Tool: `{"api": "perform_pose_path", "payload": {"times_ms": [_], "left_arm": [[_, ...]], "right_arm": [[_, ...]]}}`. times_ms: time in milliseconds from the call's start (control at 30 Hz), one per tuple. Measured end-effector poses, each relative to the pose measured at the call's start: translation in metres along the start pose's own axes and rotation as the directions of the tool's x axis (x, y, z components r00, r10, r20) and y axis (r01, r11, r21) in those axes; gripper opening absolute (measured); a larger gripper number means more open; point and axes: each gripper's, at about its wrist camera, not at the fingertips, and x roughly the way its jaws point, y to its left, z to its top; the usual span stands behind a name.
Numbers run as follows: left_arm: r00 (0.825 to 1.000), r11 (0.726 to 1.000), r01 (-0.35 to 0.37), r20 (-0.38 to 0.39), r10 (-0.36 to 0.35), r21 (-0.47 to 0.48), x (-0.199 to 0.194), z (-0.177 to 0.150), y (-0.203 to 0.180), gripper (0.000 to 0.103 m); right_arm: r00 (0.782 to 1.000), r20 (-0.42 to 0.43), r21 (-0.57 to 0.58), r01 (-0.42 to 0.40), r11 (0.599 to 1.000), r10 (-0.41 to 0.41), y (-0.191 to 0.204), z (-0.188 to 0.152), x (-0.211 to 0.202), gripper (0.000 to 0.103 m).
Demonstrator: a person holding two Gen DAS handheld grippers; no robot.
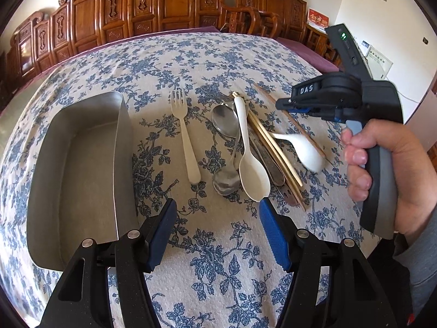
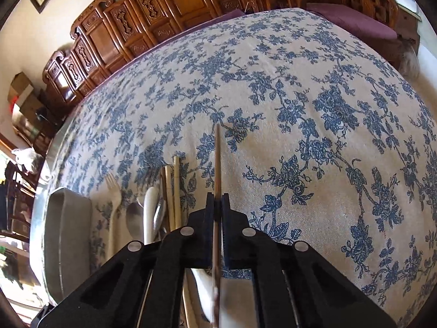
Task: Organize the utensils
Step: 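Grasp the long white plastic spoon with the left tool while the right tool lifts the chopstick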
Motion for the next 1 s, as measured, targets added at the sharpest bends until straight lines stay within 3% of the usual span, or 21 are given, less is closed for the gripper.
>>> {"api": "perform_pose_path", "payload": {"times_ms": [200,367,500,567,900,1000], "left_arm": [[1.000,1.000,0.016,0.004,-0.016,0.003,0.005,0.007,-0.006,0.058],[0.999,0.999,0.044,-0.028,-0.044,0.005,0.022,0.017,-0.014,0.038],[0.994,0.997,0.074,-0.073,-0.075,-0.026,0.039,0.018,-0.015,0.031],[0.994,0.997,0.069,-0.086,-0.072,-0.031,0.044,0.017,-0.016,0.024],[0.993,1.000,0.018,-0.117,-0.018,-0.008,0.057,0.028,-0.030,0.020],[0.992,1.000,-0.005,-0.124,0.005,-0.001,0.059,0.029,-0.030,0.009]], "right_arm": [[0.999,0.039,-0.057,-0.028,0.998,0.030,0.004,-0.001,-0.030,0.006],[0.997,0.079,-0.160,0.007,0.987,0.006,0.005,-0.010,-0.061,0.006],[0.996,0.089,-0.215,0.033,0.976,-0.014,-0.003,-0.020,-0.079,0.006],[0.996,0.089,-0.230,0.038,0.972,-0.018,-0.006,-0.024,-0.085,0.006],[0.993,0.116,-0.272,-0.004,0.962,0.036,-0.001,-0.040,-0.109,0.006],[0.991,0.124,-0.279,-0.010,0.960,0.047,0.000,-0.040,-0.114,0.006]]}}
